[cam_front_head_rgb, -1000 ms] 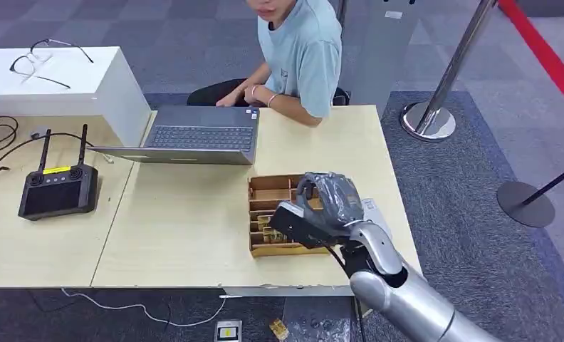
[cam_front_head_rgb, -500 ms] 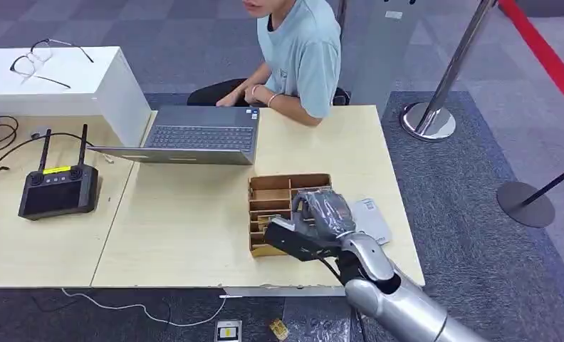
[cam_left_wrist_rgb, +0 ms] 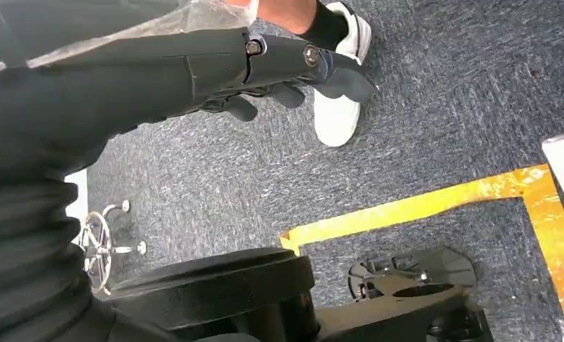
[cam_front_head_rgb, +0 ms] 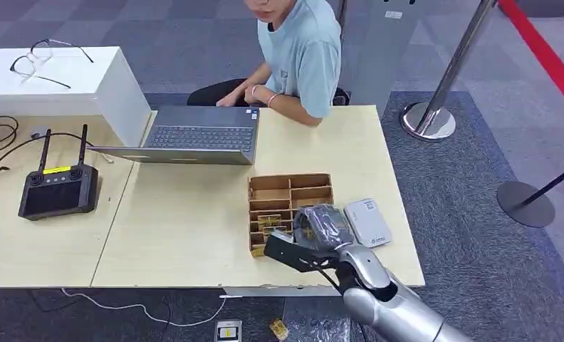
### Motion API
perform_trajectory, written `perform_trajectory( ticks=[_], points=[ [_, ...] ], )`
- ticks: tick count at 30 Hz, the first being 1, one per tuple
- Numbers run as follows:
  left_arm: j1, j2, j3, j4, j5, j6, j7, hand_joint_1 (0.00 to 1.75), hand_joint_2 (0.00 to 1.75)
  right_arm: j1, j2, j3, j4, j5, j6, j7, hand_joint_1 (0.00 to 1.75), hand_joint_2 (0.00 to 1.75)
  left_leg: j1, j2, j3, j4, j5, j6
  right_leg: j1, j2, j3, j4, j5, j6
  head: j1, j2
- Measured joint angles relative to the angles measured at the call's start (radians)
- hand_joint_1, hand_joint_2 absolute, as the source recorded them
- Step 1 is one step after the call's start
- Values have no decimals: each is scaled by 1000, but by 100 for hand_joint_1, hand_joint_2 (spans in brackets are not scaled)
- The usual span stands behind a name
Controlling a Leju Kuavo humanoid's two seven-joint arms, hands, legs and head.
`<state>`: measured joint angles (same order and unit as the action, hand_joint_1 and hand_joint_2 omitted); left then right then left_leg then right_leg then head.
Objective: Pass the card to the sensor for recognition and then transmit it.
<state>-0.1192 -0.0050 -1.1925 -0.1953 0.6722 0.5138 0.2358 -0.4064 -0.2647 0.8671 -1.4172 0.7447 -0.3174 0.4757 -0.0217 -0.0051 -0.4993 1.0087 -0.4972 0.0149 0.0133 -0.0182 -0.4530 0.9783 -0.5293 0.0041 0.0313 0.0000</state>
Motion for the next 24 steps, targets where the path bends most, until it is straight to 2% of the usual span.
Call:
perform_trajectory(
  ticks=[3,7,10,15,19,24],
  points=[
    [0,0,0,0,0,0,0,0,175,1,0,0,7,1,-3,0,117,175,0,0,0,0,0,0,0,0,0,0,0,0,0,0],
    [0,0,0,0,0,0,0,0,175,1,0,-2,12,1,-11,2,99,175,0,0,0,0,0,0,0,0,0,0,0,0,0,0],
    [0,0,0,0,1,0,2,0,175,1,0,-4,12,1,-22,3,94,175,0,0,0,0,0,0,0,0,0,0,0,0,0,0],
    [0,0,0,0,2,0,3,0,175,-1,-2,-13,11,0,-23,7,94,175,0,0,0,0,0,0,0,0,0,0,0,0,0,0],
    [0,0,0,0,2,0,5,0,175,-1,-3,-21,6,-2,-24,12,86,175,0,0,0,0,0,0,0,0,0,0,0,0,0,0],
    [0,0,0,0,2,0,5,0,175,-2,-6,-28,1,-2,-26,15,87,175,0,0,0,0,0,0,0,0,0,0,0,0,0,0]
  ],
)
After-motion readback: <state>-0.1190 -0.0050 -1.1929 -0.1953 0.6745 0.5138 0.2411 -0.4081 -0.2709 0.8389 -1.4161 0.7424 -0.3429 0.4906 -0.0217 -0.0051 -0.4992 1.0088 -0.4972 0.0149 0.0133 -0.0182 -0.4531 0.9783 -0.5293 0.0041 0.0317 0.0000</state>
